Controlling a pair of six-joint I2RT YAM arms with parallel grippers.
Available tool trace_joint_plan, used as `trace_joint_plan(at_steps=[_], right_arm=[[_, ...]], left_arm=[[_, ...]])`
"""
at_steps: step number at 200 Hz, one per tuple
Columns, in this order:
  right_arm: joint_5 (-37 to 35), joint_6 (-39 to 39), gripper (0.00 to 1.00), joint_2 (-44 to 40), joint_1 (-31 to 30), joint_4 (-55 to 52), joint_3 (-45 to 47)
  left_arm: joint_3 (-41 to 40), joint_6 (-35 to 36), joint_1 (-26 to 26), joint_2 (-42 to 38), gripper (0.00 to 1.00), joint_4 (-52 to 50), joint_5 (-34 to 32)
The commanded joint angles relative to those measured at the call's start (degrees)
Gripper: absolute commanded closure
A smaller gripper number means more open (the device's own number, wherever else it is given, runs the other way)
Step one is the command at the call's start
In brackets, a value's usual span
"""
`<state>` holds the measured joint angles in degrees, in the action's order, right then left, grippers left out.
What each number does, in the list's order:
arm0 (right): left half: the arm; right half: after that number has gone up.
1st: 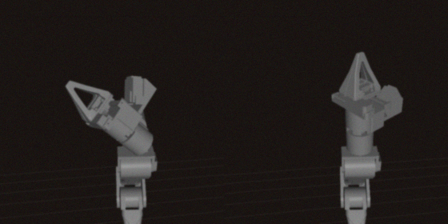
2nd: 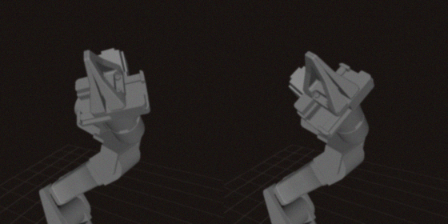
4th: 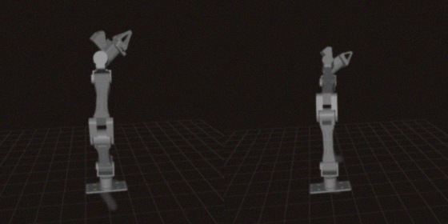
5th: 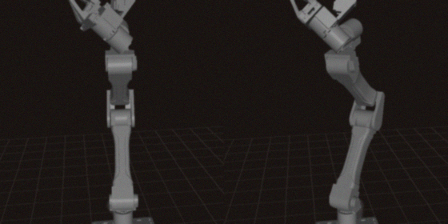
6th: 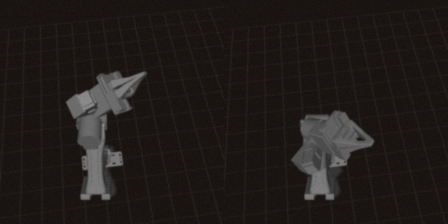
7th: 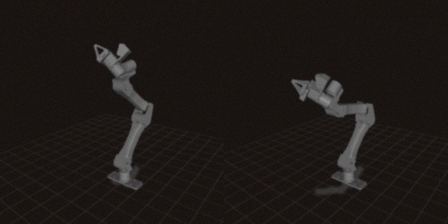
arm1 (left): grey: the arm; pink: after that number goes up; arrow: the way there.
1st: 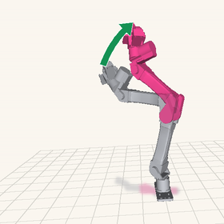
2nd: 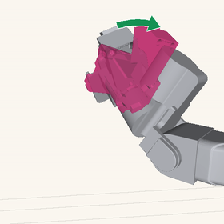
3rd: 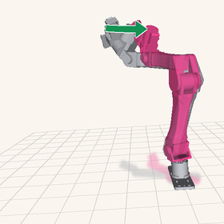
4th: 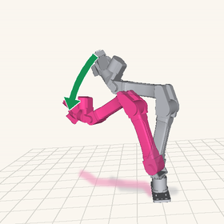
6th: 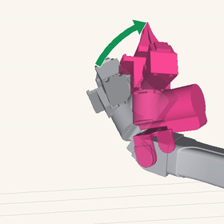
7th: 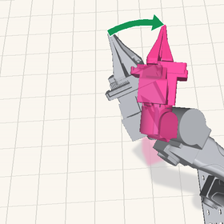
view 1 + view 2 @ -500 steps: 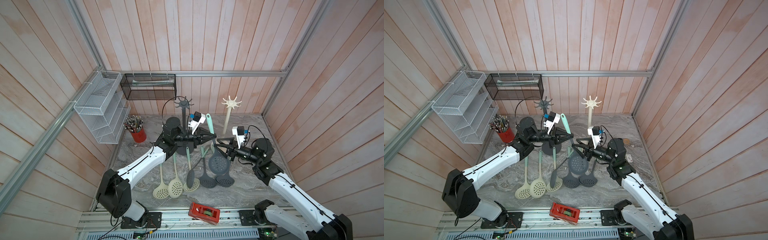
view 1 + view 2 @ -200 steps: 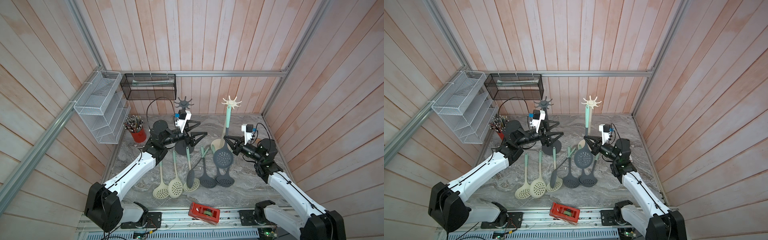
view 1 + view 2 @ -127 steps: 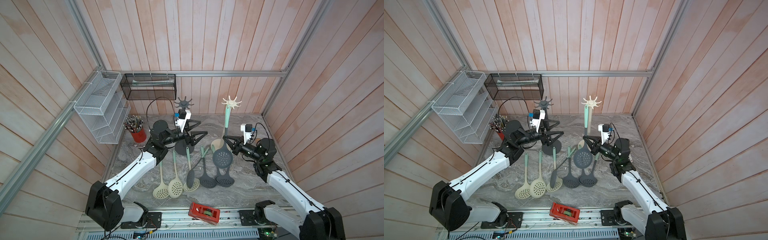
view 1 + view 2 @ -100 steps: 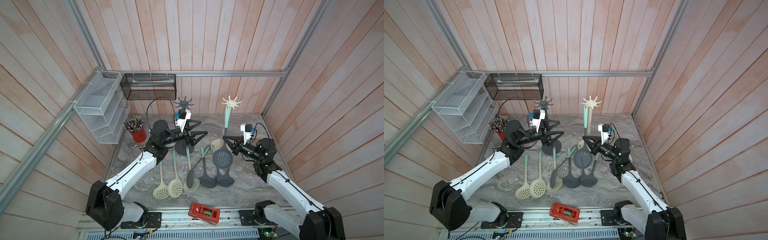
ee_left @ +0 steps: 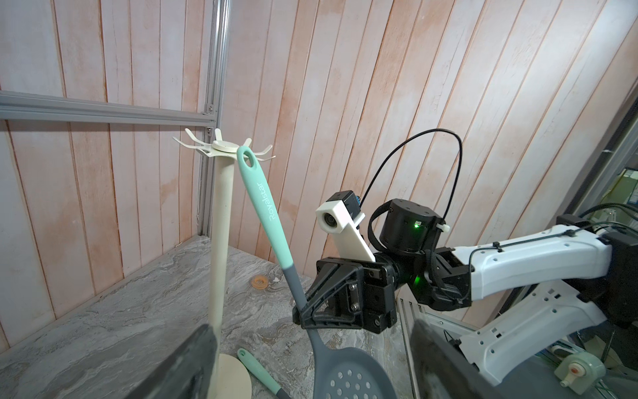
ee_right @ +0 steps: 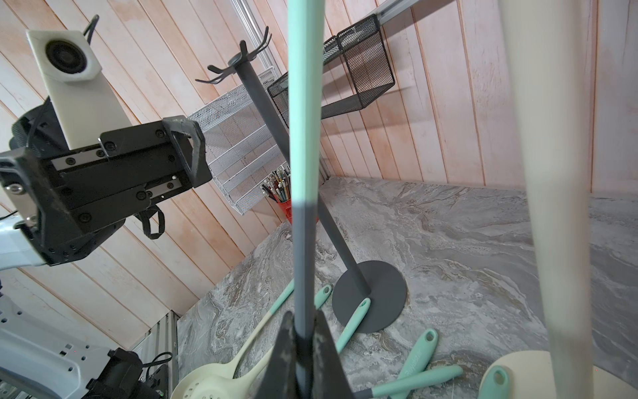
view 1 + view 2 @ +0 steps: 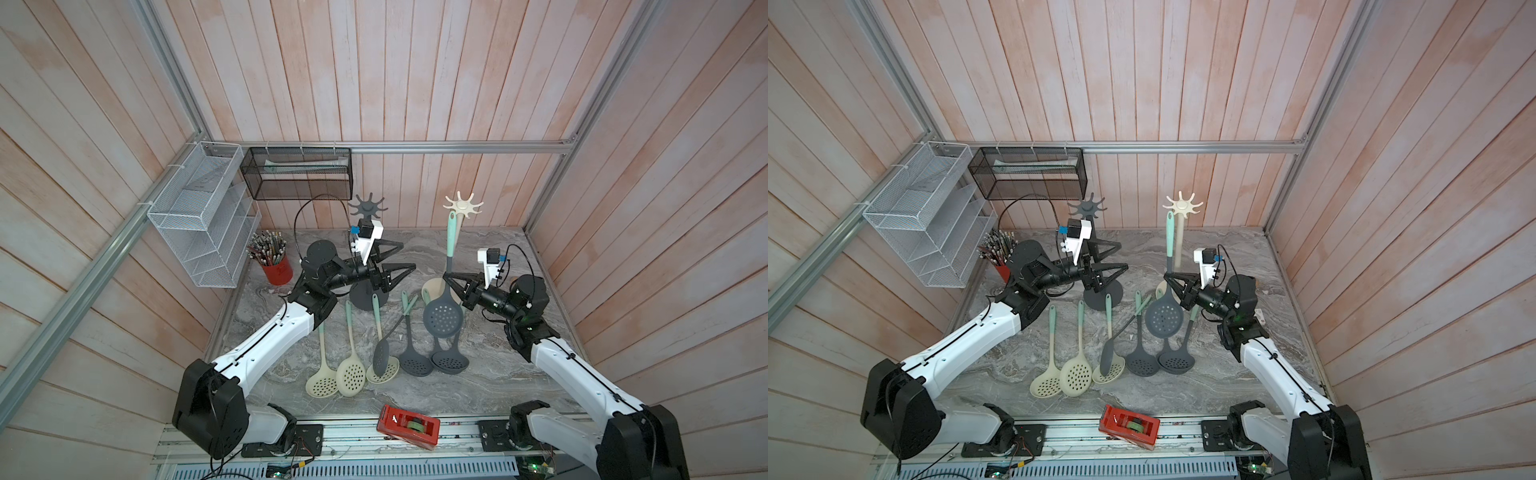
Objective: Hang the skimmer on the kitchen utensil rack
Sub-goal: Hang the skimmer on the rack.
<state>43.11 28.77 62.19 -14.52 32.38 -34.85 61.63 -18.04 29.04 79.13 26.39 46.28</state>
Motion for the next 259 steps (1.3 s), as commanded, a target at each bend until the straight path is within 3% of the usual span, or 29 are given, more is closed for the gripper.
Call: trace_joint_plan(at_steps=[1,206,259], right_arm=[[-1.2,0.6,1.00,-0.2,0.2,2.0,0.7],[-1.8,5.2,1.00,4.3,1.3,7.3,2.3],[-2.2,5.2,0.83,5.4,1.4,7.1,2.2]], left_arm=[[-0.3,-0.2,-0.5,0.8,0.11,0.9,1.3],[0.9,-0.8,-0.8,2.1,0.12,0.9,3.5],[0.6,-0.4,-0.8,1.8,0.12,0.5,3.5]])
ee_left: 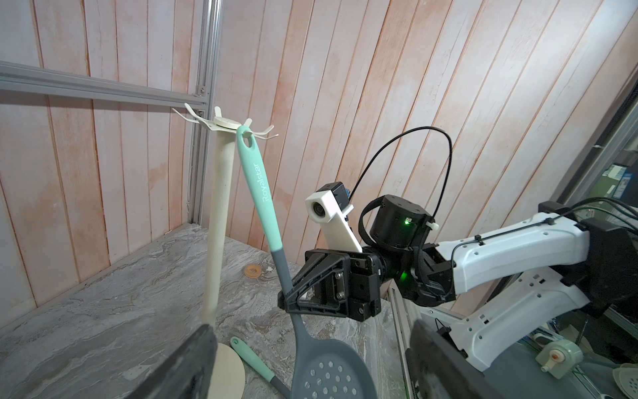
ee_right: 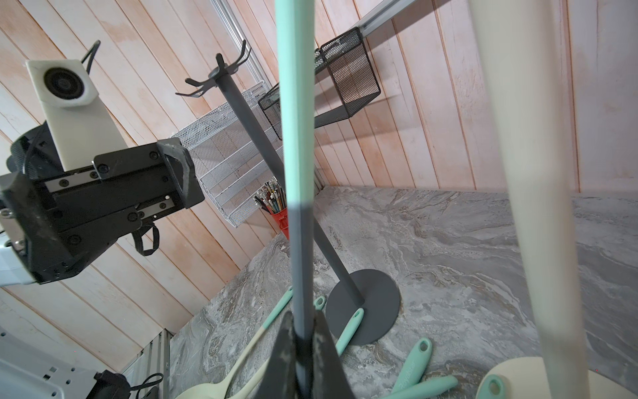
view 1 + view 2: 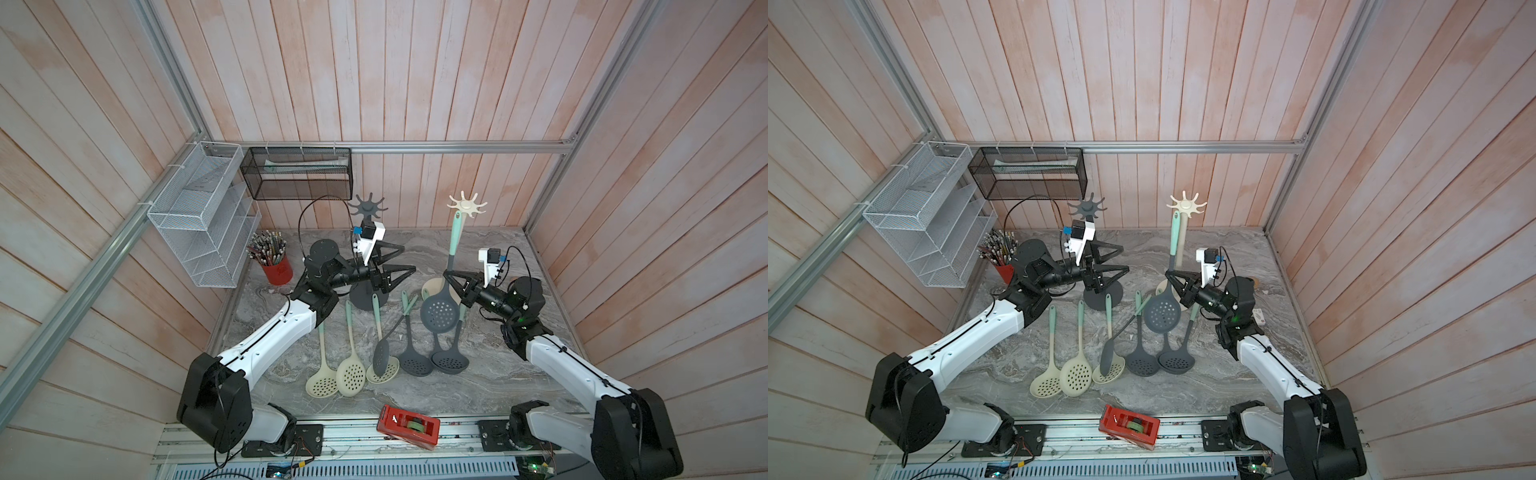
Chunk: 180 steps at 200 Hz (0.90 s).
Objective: Hang the skimmer on the kitchen utensil rack
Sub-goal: Hang the skimmer on the rack.
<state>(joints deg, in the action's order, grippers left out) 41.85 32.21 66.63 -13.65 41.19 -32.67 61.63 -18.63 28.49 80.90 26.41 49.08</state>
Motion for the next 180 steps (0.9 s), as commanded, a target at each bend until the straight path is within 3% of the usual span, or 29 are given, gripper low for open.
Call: trace_joint_plan(at_steps=[1,97,110,142,180], right_arm=[[-1.0,1.8,0.83,1.0,0.5,-1.7,0.0],[-3.6,0.8,0.55,-0.1,0.6,-4.1,-0.7],[-4.0,0.8,0.49,-0.7,0.8,-4.4,-0.7],[-6.6,0.7,0.21,-3.3,1.1,-5.9,-1.6],[-10.2,-2.7,0.12,-5.7,1.1,-10.2,-5.7]], left_arm=[[0.6,0.2,-0.3,0.1,0.12,0.5,0.7],[0.5,0.6,-0.4,0.2,0.12,0.2,0.8],[0.4,0.6,-0.5,0.1,0.12,0.2,0.7],[0.2,0.6,-0.7,0.0,0.12,0.2,0.8],[0.2,0.4,-0.6,0.1,0.12,0.6,0.9]])
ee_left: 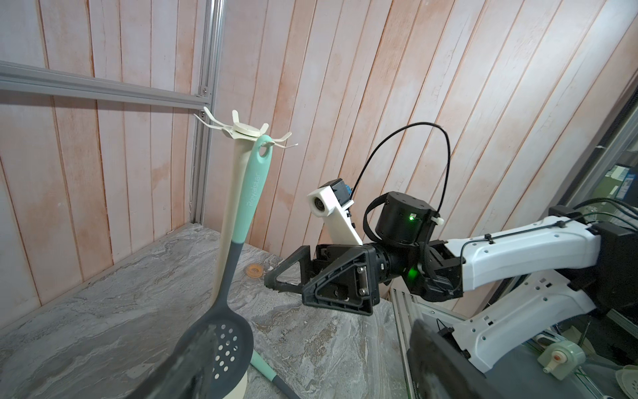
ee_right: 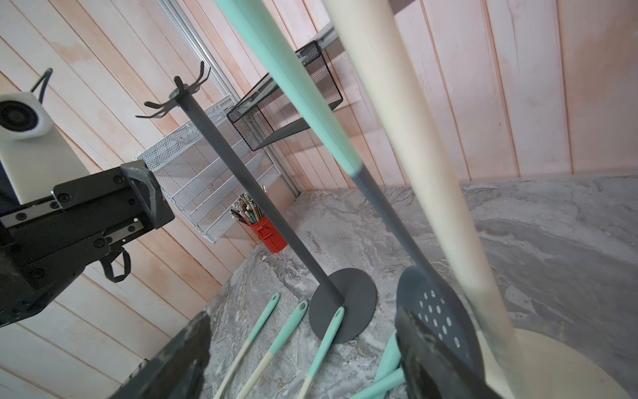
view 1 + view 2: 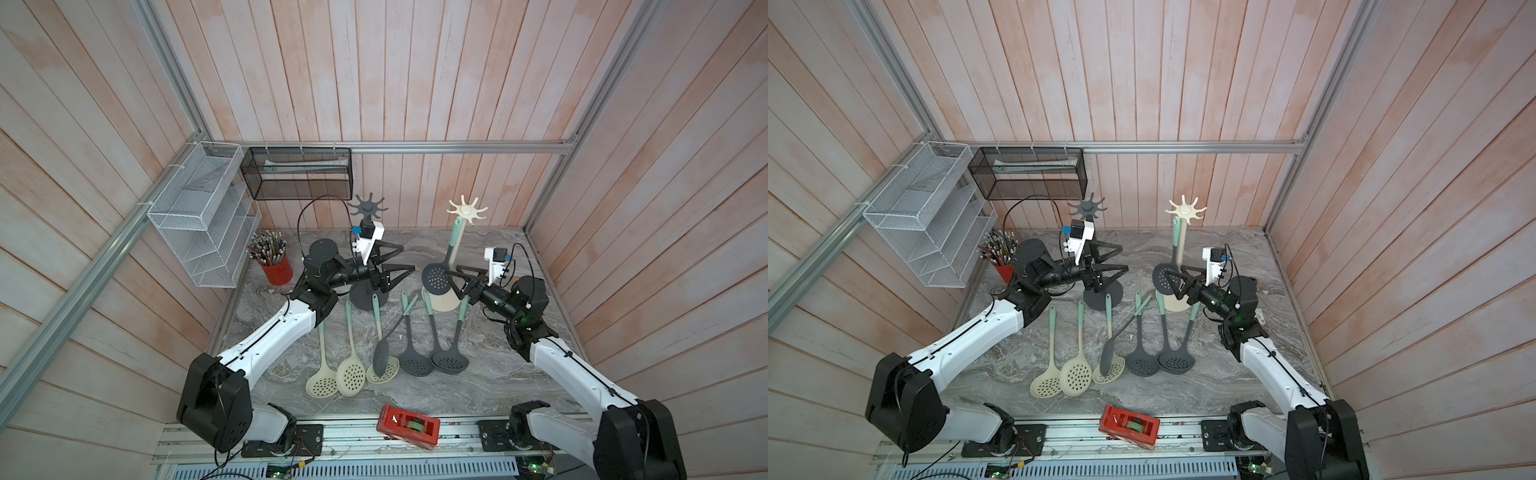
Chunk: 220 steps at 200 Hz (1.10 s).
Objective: Hang the skimmer on the kitchen utensil rack
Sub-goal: Hang the skimmer on the rack.
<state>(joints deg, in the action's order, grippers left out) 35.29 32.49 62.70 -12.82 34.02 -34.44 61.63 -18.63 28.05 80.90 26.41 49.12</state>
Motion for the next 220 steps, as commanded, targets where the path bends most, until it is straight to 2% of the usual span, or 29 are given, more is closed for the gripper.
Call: trace_joint_plan(at_steps=[1,38,76,129,156,193,220], right_arm=[[-3.8,-3.0,0.12,-1.8,0.3,-3.1,-4.1],[-7.3,-5.5,0.11,-1.9,0.6,-5.2,-7.1],[-7.8,-4.3,0.11,-3.0,2.4,-9.6,-7.0],[-4.6,7.5,0.16,-12.3,11.5,-20.8,0.1],[-3.7,12.5,0.17,-16.5,11.7,-29.1,3.2],[-1.2,23.4,0.26,-23.1,11.8,-36.5,10.9],[1.3,26.1,0.31,-27.6,11.8,-43.9,14.4]], left_arm=[[0.2,0.4,-0.2,0.1,0.12,0.6,0.9],[0.2,0.1,-0.3,0.0,0.12,0.6,1.0],[-0.7,0.7,-0.2,-1.1,0.12,0.3,0.0],[-1.3,1.1,-0.3,-1.5,0.12,0.3,-1.1],[-1.2,1.0,-0.9,-1.2,0.12,0.5,-0.8],[-1.6,0.7,-1.6,-1.3,0.12,1.1,-0.3],[-1.9,0.8,-1.7,-1.3,0.12,1.2,-0.2]])
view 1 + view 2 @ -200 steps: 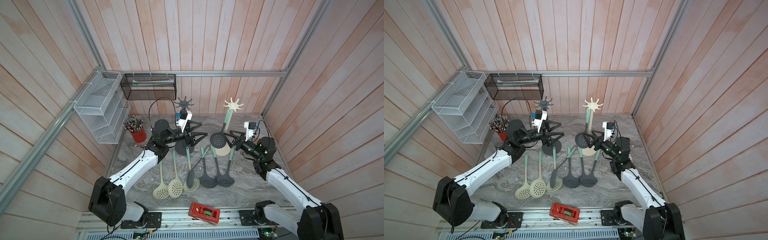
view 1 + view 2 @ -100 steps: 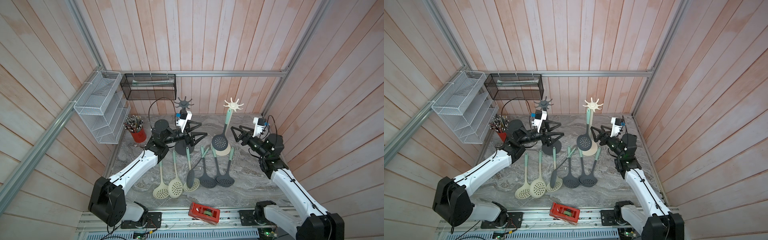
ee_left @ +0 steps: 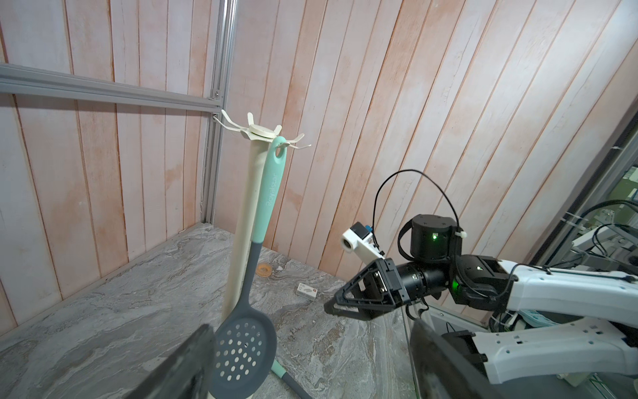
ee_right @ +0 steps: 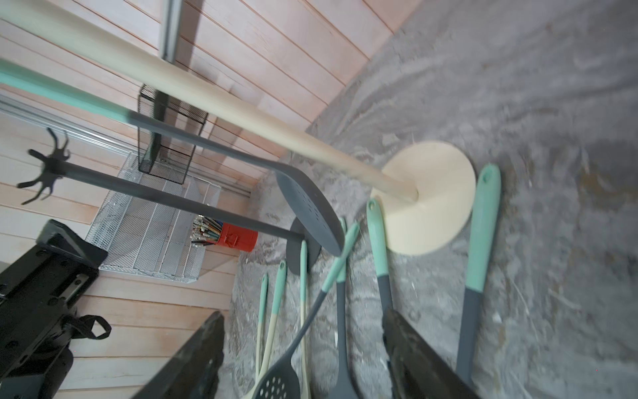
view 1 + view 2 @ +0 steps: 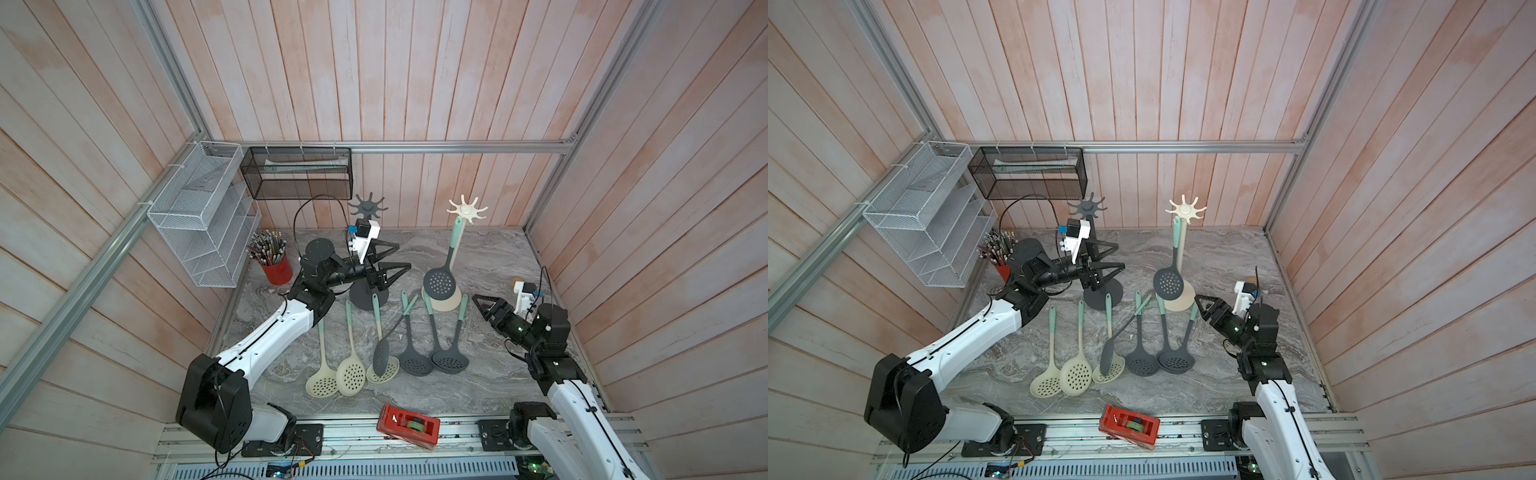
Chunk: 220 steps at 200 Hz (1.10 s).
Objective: Hang the skimmer on the kitchen utensil rack
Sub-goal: Hang the skimmer on the rack, then pick up the skimmer from the center of the board.
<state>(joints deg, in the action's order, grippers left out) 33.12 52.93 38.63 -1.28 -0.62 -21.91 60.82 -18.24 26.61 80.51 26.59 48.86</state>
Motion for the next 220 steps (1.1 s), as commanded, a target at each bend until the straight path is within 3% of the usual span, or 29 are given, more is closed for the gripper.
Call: trace_joint_plan(at_steps=[1,37,59,126,220], right_arm=[[3.4,5.7,0.31,-3.8,0.2,-9.6,1.9],[6.7,6.9,0.45,-7.8,0.1,-17.6,4.8],[6.1,5.7,0.48,-9.3,-1.1,-24.2,5.6],[1.7,6.7,0.52,-10.7,-6.7,-32.1,5.9],[-3.9,4.4,0.56,-10.4,-7.1,-38.9,1.1]], left_arm=[[-1.1,0.5,-0.2,-0.9,0.12,1.0,0.1],[-1.1,-0.2,-0.8,-0.1,0.12,1.8,0.9],[-1.1,-1.0,-1.2,0.3,0.12,2.6,1.6],[-1.1,-1.6,-1.6,1.1,0.12,3.5,2.2],[-2.2,-2.0,-1.8,1.4,0.12,4.7,2.1]])
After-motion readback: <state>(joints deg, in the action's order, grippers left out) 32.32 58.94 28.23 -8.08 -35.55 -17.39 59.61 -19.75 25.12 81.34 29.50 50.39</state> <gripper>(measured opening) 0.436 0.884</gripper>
